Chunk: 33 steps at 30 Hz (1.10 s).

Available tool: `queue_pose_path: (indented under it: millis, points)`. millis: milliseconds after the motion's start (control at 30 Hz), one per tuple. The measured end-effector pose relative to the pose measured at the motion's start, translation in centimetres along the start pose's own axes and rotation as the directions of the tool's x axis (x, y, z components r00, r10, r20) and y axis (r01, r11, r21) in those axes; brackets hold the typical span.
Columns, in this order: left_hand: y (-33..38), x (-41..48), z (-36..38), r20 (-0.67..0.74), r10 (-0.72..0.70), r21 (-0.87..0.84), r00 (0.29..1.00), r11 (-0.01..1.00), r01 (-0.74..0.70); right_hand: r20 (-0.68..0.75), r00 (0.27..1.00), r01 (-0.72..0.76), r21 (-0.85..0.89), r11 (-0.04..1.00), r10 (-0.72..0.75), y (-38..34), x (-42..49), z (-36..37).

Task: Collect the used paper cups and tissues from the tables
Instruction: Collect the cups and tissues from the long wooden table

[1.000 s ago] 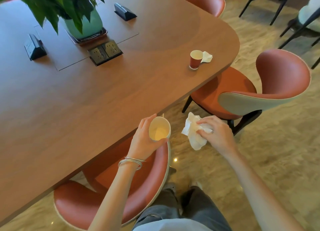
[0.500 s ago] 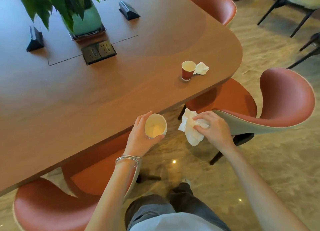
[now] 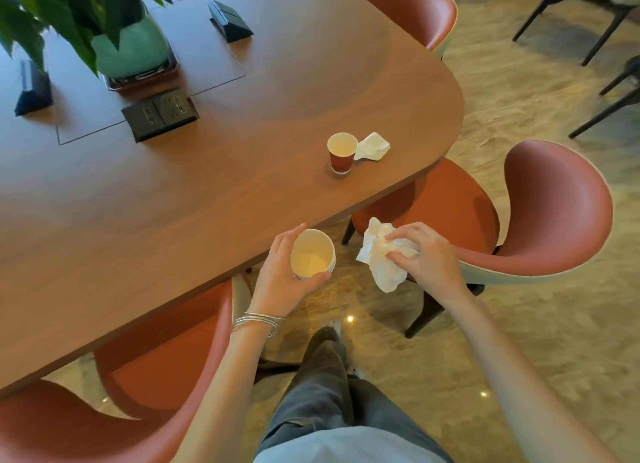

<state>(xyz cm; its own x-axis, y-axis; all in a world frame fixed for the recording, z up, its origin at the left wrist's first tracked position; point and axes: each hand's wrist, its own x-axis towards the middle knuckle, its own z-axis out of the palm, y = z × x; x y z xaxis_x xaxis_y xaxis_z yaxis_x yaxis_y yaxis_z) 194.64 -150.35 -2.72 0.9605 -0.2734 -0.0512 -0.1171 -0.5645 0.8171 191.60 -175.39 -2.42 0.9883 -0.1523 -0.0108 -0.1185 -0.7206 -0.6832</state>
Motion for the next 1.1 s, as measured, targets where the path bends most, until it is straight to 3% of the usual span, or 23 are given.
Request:
queue_pose_path:
  millis: [600, 1100]
  points:
    - [-0.3, 17.7, -2.2, -0.042, 0.006, 0.023, 0.999, 1.000, -0.005, -0.035, 0.999, -0.033, -0.039, 0.999, 0.031, 1.0, 16.6, -1.7]
    - [0.4, 24.1, -2.2, -0.096, -0.060, -0.027, 0.994, 0.998, 0.057, 0.040, 0.999, -0.016, -0.087, 0.996, 0.020, 3.4, 25.1, -2.3]
